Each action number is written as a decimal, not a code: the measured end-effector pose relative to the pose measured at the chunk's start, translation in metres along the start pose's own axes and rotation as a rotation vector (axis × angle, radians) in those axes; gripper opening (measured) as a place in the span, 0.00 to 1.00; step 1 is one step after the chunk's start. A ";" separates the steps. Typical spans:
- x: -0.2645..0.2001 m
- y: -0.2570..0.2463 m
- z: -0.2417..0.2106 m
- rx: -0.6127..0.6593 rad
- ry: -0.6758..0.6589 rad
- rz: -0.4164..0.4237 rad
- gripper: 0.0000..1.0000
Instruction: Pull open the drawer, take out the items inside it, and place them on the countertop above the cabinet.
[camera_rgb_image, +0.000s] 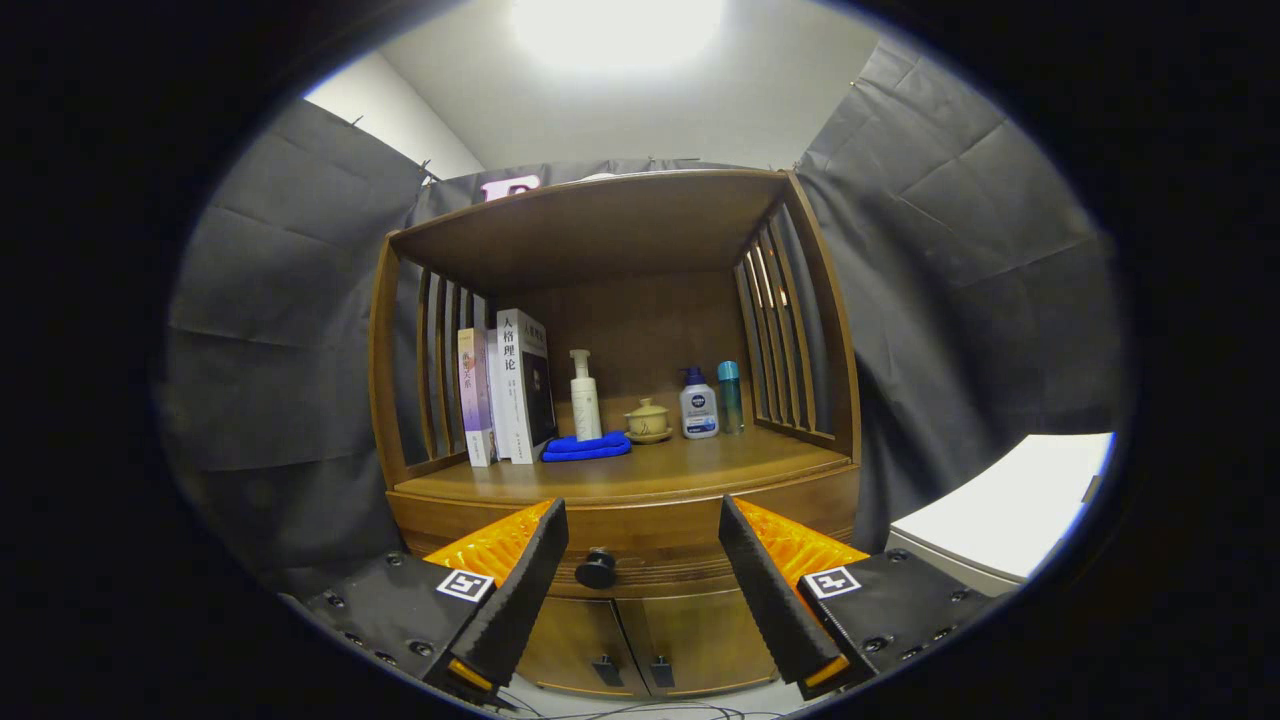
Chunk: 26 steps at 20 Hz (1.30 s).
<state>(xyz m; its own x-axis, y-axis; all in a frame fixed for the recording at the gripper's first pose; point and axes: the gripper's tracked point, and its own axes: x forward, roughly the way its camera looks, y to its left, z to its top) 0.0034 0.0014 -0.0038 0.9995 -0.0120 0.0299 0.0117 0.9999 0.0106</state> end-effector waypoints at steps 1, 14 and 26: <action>0.001 -0.001 0.000 -0.002 -0.002 0.000 0.97; -0.003 0.002 0.002 -0.002 -0.026 0.020 0.97; 0.008 0.010 -0.007 -0.039 0.026 0.067 0.97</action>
<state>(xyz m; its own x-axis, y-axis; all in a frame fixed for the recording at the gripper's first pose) 0.0113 0.0111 -0.0102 0.9985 0.0549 0.0037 -0.0547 0.9981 -0.0299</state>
